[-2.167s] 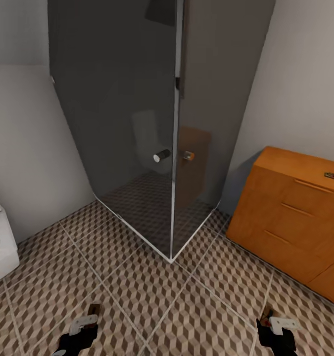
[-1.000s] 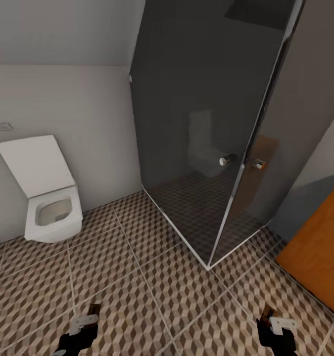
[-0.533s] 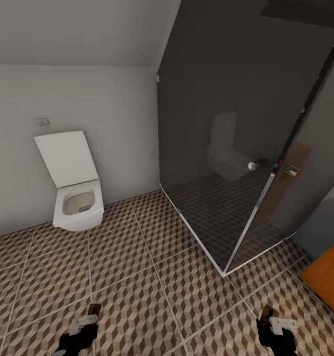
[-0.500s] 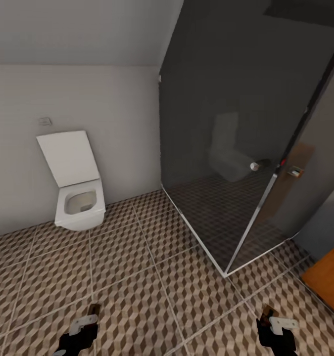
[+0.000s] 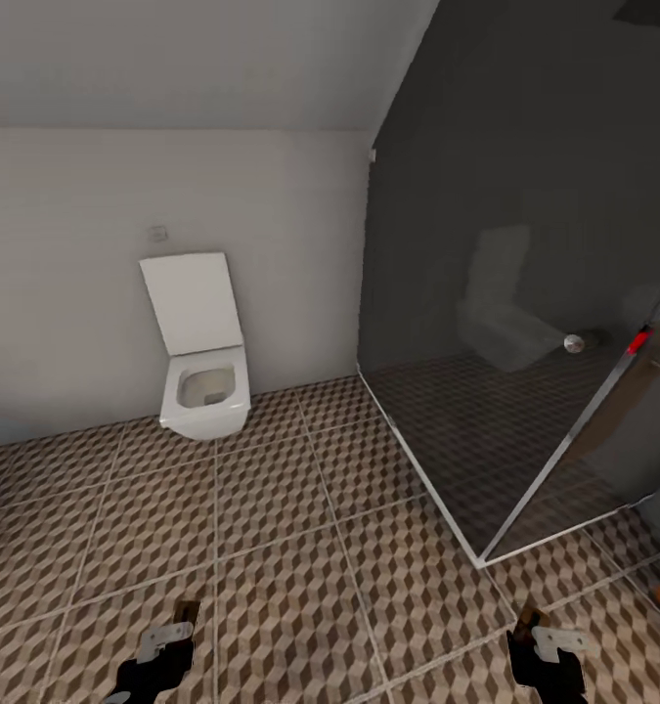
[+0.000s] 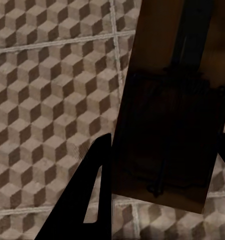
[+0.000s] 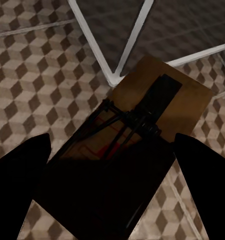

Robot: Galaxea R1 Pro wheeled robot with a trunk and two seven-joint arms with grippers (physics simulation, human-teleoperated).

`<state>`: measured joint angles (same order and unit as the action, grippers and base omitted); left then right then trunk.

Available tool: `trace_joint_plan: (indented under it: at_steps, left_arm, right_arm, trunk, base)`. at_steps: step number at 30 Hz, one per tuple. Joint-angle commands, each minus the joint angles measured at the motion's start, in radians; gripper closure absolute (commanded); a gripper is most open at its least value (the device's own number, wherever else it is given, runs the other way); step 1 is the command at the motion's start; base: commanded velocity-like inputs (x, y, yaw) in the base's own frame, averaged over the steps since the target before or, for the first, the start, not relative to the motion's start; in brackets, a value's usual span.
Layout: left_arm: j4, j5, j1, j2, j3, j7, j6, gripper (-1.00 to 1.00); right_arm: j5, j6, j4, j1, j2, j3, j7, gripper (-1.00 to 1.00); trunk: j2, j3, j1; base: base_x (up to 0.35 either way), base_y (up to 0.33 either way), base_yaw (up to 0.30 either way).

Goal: Take the four mousetraps from the cabinet in the bathroom and place them on the bathroom floor. Make sure all four end up on the same floor surface, and ensure that at least two of them are either under or directly next to the same bathroom sink.

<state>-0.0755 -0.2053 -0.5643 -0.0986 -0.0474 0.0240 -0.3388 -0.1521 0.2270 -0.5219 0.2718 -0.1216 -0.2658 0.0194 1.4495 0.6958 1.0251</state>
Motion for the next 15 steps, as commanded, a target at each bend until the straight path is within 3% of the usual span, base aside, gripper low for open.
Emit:
trace_joint_plan:
  at_steps: [1,15]
  left_arm:
    - [-0.004,-0.002,-0.002,0.0,-0.005,0.005,-0.006,1.0]
    - [-0.004,-0.002,-0.002,0.0,-0.005,0.005,-0.006,1.0]
  right_arm:
    - [-0.011,0.003,0.001,0.0,0.0,-0.003,0.002,1.0]
    - [-0.011,0.003,0.001,0.0,0.0,-0.004,0.002,1.0]
  trunk:
    - [0.0,0.001,0.0]
    - [0.0,0.001,0.0]
  base:
    - [0.0,0.0,0.287]
    - [0.0,0.0,0.287]
